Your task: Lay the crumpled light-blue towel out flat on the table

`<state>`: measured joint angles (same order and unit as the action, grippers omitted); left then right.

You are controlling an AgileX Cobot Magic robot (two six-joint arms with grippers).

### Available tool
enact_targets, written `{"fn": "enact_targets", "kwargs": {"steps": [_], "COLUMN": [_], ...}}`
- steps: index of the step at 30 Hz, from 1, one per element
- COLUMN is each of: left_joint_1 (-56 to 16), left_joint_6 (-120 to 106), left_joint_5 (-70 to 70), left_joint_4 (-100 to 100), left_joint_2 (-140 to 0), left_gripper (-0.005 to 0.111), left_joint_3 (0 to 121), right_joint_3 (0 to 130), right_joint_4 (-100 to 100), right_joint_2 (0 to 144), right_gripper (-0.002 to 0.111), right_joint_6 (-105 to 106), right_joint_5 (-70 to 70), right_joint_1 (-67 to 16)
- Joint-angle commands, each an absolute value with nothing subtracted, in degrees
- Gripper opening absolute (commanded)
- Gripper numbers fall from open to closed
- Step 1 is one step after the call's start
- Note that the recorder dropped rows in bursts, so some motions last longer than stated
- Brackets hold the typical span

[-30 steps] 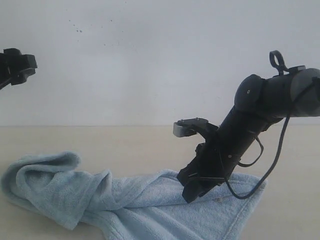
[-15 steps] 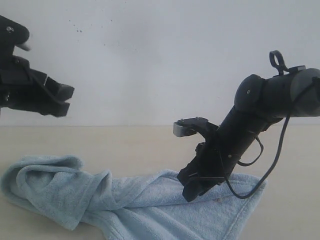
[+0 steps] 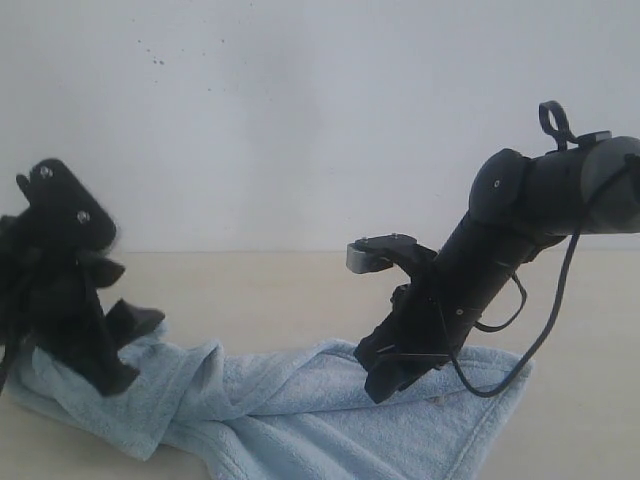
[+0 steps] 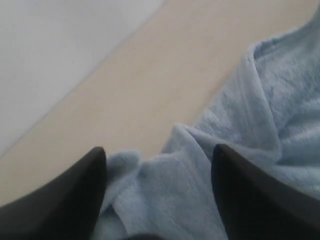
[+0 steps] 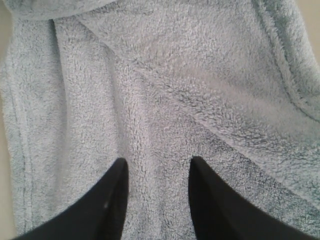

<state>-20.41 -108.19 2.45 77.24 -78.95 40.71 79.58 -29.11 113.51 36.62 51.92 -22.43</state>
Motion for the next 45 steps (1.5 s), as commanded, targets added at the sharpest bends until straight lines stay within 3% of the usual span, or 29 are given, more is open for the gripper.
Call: {"fn": "enact_targets", "kwargs": {"steps": [1,21,45], "left_joint_1": [-20.68,-20.68,-20.68], "left_joint_6": [-108.46,-108.46,-107.16], "left_joint_5": [4.70,4.39,3.00], "left_joint_4": [76.26,62.93,63.11], "left_joint_2": [-80.07,-86.15,-98.42], "left_gripper": [0.058,0.056,0.056], "left_joint_3": [35.54,28.42,36.51], "right_joint_3": [79.90,79.90,79.90], "right_joint_4": [-29.13,-29.23,-29.23], "right_joint_2": [113.20,113.20,113.20], "right_gripper": [0.038,0.038,0.038], "right_joint_6": [36.99,36.99,38.01], "right_joint_5": [51.74,50.96,49.70], "right_joint_1": [-22.50,-22.50,-22.50]}}
